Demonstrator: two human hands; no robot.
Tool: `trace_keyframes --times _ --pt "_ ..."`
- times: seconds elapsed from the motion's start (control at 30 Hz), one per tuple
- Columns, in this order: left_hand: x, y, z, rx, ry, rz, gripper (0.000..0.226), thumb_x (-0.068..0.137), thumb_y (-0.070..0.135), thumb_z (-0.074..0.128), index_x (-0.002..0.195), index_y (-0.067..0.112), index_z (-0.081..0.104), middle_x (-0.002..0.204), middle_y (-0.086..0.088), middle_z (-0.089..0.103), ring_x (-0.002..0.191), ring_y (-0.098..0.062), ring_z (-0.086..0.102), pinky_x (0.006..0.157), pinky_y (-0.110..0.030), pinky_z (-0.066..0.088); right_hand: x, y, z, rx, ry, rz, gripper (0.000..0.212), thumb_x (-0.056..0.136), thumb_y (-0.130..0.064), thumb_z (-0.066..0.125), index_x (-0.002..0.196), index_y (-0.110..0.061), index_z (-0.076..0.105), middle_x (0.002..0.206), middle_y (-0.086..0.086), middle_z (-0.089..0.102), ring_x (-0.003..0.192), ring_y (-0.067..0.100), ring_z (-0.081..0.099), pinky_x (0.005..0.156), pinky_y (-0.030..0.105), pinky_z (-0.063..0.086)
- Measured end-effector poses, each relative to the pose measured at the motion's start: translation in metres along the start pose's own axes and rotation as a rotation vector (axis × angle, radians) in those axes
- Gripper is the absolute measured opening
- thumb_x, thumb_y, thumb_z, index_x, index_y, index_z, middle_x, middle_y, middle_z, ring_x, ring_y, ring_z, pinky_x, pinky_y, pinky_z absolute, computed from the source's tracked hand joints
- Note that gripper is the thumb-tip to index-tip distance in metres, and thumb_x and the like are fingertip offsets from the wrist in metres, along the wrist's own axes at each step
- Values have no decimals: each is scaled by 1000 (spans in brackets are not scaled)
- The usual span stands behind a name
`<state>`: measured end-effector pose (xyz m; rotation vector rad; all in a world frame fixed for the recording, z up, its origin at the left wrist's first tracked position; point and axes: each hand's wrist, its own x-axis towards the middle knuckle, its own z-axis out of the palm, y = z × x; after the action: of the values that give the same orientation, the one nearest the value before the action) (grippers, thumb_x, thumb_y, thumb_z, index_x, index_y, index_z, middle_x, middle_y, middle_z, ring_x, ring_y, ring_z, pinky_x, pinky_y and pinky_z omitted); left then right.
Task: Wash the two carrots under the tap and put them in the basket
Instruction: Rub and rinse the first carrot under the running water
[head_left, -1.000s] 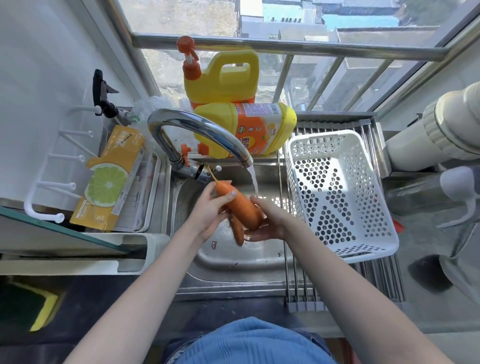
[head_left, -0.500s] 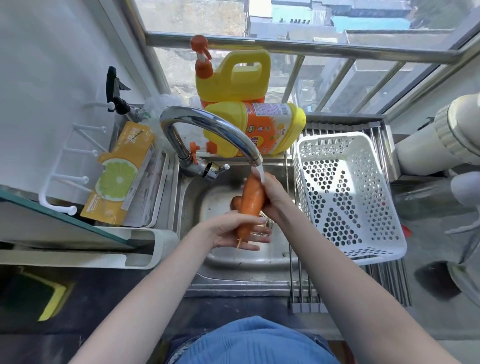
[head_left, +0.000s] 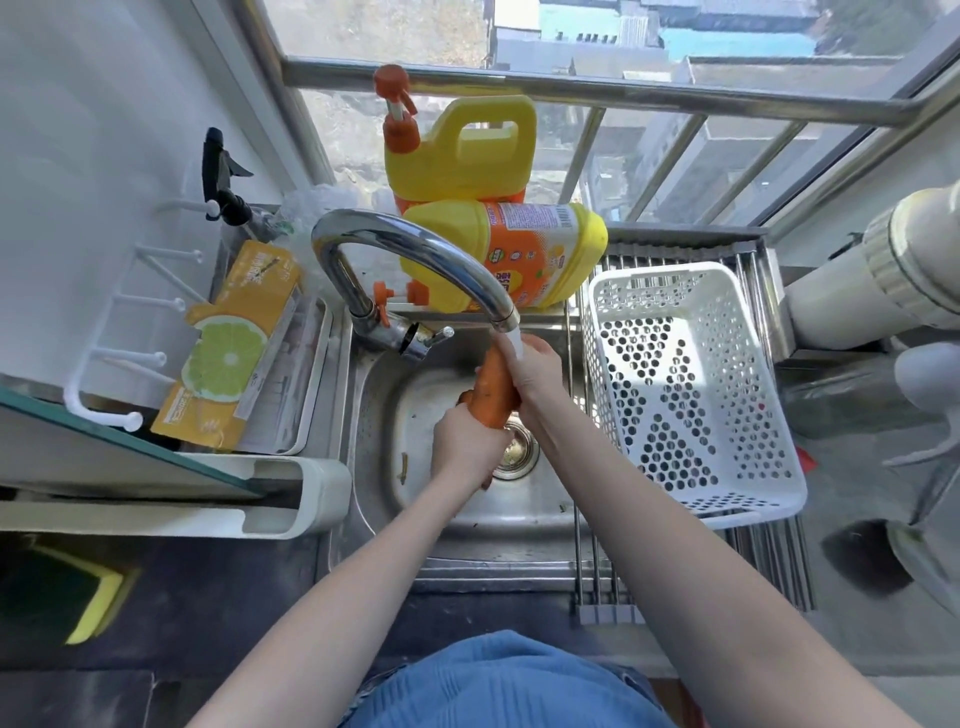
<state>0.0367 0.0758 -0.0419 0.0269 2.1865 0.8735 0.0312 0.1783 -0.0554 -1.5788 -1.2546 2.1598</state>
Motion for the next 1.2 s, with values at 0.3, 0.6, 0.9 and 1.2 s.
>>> trace_keyframes --times 0.3,0.6,0.9,1.2 --pt "2 -26 -9 495 150 262 34 77 15 58 111 19 55 93 -7 67 86 -33 63 65 -32 41 19 -8 -11 -418 -48 249 20 82 -21 65 96 -8 62 103 17 67 95 29 67 85 42 57" --pt "14 -9 -32 -150 -630 6 41 75 12 80 105 8 54 88 -15 68 66 -21 70 61 -30 57 -5 -6 -22 43 -293 216 38 105 -21 38 92 -2 68 79 10 75 87 21 68 80 32 56" --pt "13 -8 -19 -87 -263 110 38 72 -2 72 101 15 54 75 2 59 63 -7 53 51 -20 38 -28 10 -16 -113 -304 -98 26 71 -40 73 85 -18 74 99 19 70 97 29 66 96 49 50" --pt "6 -9 -3 69 -77 177 53 70 6 63 121 21 57 81 7 62 78 -18 60 48 -11 38 -25 -16 -16 174 -306 254 28 93 -4 46 67 -7 54 58 13 59 64 26 54 72 38 49"
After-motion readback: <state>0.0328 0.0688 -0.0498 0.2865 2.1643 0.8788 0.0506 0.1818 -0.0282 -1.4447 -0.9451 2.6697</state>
